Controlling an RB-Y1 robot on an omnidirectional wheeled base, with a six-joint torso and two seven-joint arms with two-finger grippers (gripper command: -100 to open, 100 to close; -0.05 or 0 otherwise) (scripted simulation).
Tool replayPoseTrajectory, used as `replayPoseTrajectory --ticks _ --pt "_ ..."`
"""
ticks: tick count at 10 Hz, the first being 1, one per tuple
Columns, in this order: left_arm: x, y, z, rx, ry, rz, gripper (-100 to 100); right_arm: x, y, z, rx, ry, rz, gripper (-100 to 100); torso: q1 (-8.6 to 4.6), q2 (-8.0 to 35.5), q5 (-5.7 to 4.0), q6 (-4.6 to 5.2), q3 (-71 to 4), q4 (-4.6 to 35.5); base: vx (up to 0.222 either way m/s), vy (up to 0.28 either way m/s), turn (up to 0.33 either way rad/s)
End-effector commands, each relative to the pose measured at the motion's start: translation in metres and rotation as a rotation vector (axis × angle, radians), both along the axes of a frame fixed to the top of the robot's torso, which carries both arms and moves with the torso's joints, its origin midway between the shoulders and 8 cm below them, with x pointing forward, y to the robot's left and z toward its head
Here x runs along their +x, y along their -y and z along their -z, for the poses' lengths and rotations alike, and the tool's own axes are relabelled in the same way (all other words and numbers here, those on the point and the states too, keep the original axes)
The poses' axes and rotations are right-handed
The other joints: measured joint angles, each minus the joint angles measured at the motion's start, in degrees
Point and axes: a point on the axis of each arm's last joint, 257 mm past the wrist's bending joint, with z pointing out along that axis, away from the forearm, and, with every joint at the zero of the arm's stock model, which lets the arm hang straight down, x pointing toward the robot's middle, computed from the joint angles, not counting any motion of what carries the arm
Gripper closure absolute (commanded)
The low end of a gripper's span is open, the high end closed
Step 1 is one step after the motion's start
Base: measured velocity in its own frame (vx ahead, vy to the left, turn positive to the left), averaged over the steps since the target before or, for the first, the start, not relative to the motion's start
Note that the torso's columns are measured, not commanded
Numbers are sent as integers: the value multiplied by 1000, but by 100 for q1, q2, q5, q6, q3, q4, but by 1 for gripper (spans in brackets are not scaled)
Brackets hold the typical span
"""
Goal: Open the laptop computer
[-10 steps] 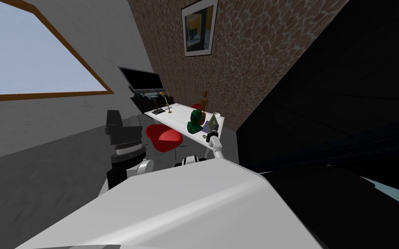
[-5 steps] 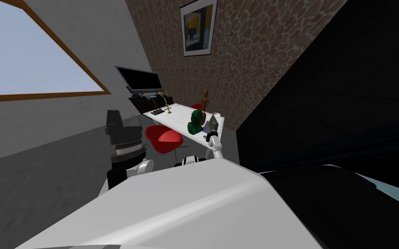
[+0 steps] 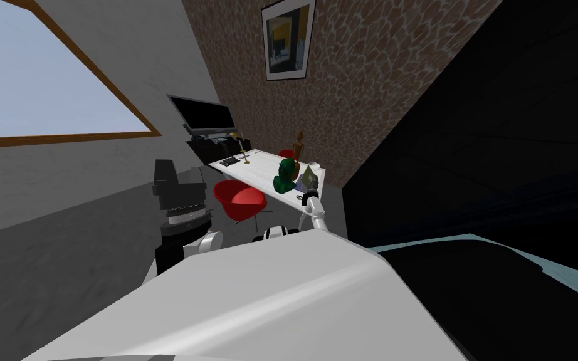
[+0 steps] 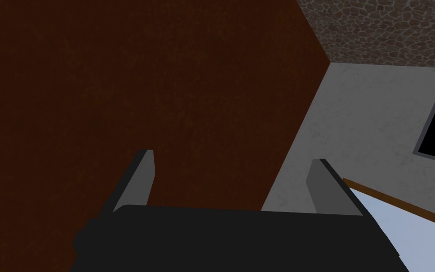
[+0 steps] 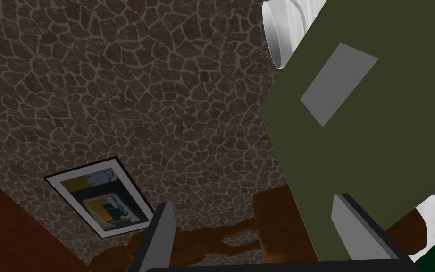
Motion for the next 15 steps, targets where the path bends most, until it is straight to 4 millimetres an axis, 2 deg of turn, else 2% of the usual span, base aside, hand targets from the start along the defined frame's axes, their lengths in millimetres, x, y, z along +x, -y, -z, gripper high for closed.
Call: replayPoseTrajectory --ticks 1,3,6,10,13,15 --pt "0 0 0 0 0 0 0 -8 29 12 -2 -15 37 -100 -2 -8 -2 0 -5 -3 -98 98 -3" --pt "0 0 0 0 0 0 0 -18 50 25 21 -29 74 -100 -9 -21 -4 0 -14 -7 -104 82 -6" --pt "0 0 0 0 0 0 0 -24 61 33 38 -35 96 -100 -12 -29 -5 0 -19 -9 -57 48 -3" --pt "0 0 0 0 0 0 0 -53 98 68 128 -56 194 -100 1 -8 0 0 -5 -2 -91 79 -4" --pt "0 0 0 0 0 0 0 -62 107 77 151 -58 220 -100 -20 -26 -7 0 -16 -8 -73 49 1" --pt "0 0 0 0 0 0 0 -86 131 98 213 -60 296 -100 -8 -29 -4 0 -19 -9 -71 80 26"
